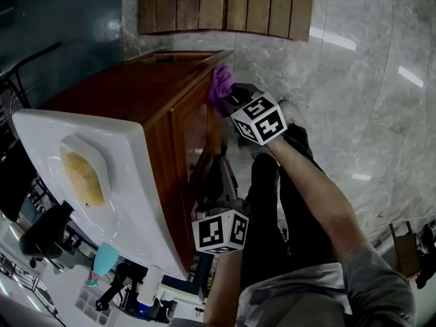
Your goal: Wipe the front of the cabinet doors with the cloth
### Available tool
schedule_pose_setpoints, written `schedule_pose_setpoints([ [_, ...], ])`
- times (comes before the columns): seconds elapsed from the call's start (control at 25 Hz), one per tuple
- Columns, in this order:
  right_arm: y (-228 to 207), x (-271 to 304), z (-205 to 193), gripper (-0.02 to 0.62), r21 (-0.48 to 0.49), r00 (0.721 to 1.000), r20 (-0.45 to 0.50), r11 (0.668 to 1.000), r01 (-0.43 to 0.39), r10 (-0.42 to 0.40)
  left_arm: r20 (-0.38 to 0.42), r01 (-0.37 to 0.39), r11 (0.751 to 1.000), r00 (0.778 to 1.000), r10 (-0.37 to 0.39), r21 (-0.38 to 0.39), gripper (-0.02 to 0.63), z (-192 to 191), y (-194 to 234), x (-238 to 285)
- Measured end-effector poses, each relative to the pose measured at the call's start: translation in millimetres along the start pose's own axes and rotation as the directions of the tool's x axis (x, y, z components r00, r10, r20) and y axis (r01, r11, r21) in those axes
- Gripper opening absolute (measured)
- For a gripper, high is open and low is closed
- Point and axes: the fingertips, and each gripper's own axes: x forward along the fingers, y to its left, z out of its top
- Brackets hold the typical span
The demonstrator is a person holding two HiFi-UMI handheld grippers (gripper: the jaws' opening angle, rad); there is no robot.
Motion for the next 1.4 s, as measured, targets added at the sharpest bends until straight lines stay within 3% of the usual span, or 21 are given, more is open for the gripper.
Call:
schedule_pose_setpoints([
  [0.56,-26.7,-2.1,-42.8,0.078,0.062,0.993,-0.103,0.996,0.06,-0.053,0.016,-0.014,1.0,1.0,0.015,-0.012,0.008,-9.2,4.9,-15.9],
  [1.04,1.1,-69.3,-22.8,0.078,0.055,0.998,0.002,0.997,0.055,-0.055,0.073,0.014,1.0,0.997,-0.016,0.026,0.008,1.6,-6.4,-45.6],
  [1.4,40.7,-118.8,17.4,0.078,0.028,0.994,0.103,0.999,0.025,-0.028,0.14,0.056,0.998,0.988,-0.061,0.043,0.008,31.8,-35.3,-68.0],
])
